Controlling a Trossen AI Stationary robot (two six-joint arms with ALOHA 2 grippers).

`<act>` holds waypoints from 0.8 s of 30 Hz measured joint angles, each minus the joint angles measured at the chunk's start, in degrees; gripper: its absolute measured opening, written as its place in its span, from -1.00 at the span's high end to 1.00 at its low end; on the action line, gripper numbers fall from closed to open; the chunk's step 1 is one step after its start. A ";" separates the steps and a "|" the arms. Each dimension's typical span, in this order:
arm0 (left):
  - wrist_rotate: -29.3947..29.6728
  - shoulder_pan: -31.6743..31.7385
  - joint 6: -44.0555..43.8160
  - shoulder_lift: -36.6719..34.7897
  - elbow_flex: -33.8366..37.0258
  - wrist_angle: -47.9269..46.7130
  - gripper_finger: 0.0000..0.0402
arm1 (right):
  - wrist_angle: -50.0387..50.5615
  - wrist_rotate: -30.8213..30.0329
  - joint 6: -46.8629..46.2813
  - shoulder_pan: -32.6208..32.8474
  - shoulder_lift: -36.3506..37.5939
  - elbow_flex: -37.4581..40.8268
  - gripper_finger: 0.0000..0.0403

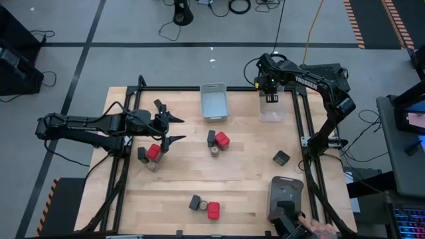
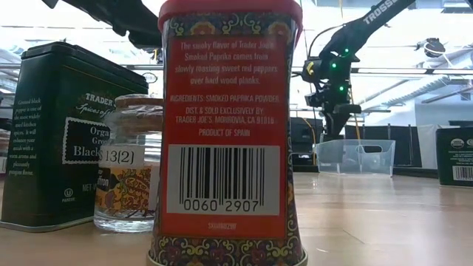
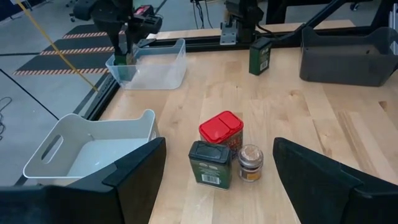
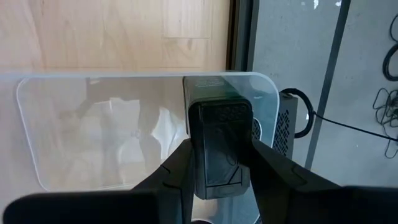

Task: Sort spices by type
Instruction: Put the black seasoning can into the transparent bin

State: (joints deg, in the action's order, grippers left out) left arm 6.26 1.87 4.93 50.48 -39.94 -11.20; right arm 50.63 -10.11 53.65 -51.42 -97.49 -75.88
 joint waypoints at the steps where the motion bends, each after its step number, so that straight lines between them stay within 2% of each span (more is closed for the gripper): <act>1: 0.00 0.00 0.00 0.00 0.00 0.00 -0.50 | 0.00 0.00 -0.03 0.00 0.00 0.00 0.48; 19: 0.00 0.02 -0.07 0.00 0.01 -0.04 -0.50 | 0.28 1.22 -0.57 -0.02 0.04 0.00 0.47; 24: 0.00 0.02 -0.07 0.00 0.00 -0.04 -0.50 | 0.26 1.12 -0.42 -0.02 0.04 0.00 0.31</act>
State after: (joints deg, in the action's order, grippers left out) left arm 6.26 1.89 4.86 50.48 -39.94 -11.25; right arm 50.89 -8.99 53.23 -51.44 -97.45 -75.88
